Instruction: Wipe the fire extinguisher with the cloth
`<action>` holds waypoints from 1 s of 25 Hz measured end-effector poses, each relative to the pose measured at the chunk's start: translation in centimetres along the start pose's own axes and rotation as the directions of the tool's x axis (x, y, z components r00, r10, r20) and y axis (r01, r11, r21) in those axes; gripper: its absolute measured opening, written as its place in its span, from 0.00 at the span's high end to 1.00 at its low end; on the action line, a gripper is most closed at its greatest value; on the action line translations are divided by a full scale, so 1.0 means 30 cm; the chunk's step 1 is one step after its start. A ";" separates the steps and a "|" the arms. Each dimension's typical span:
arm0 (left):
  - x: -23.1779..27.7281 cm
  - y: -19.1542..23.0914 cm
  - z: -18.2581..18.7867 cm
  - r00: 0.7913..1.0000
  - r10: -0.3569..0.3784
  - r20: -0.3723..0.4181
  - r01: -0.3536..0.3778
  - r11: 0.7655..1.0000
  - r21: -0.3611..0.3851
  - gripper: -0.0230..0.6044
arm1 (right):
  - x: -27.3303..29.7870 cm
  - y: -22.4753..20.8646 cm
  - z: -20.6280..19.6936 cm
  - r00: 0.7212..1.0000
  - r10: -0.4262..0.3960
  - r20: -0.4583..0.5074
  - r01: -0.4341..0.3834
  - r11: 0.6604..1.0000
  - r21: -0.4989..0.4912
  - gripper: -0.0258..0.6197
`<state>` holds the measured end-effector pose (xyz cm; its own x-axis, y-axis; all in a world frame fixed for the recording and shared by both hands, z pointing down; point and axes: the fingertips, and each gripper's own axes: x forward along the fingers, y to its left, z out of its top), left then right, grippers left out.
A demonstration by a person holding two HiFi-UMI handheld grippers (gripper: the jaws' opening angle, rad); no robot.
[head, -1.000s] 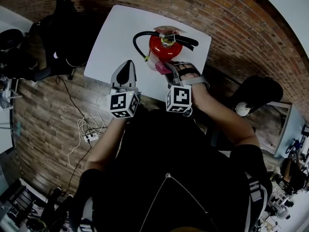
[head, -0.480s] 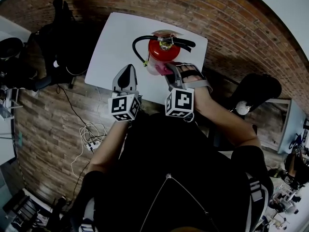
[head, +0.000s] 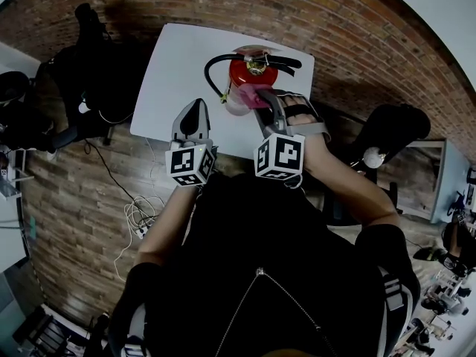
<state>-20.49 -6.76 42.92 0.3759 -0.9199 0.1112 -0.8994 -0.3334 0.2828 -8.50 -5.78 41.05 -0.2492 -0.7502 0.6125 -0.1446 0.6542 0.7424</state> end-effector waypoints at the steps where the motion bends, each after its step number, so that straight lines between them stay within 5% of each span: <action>1: -0.003 0.008 -0.001 1.000 -0.002 -0.002 0.002 1.000 0.000 0.95 | 0.000 0.004 0.008 1.000 0.004 0.001 -0.004 1.000 0.012 0.78; 12: -0.043 0.118 -0.004 1.000 0.002 -0.018 -0.002 1.000 0.003 0.95 | 0.178 0.309 0.048 0.973 0.231 0.003 -0.228 0.959 0.168 0.78; 25: -0.107 0.257 -0.050 0.996 0.071 -0.054 -0.071 0.997 -0.001 0.95 | 0.573 0.695 -0.076 0.941 0.315 -0.122 -0.288 0.937 0.197 0.78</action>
<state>-28.30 -6.06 46.16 0.3225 -0.9289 0.1820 -0.9237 -0.2668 0.2748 -13.61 -5.24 67.66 -0.1631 -0.5114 0.8437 -0.2519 0.8484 0.4656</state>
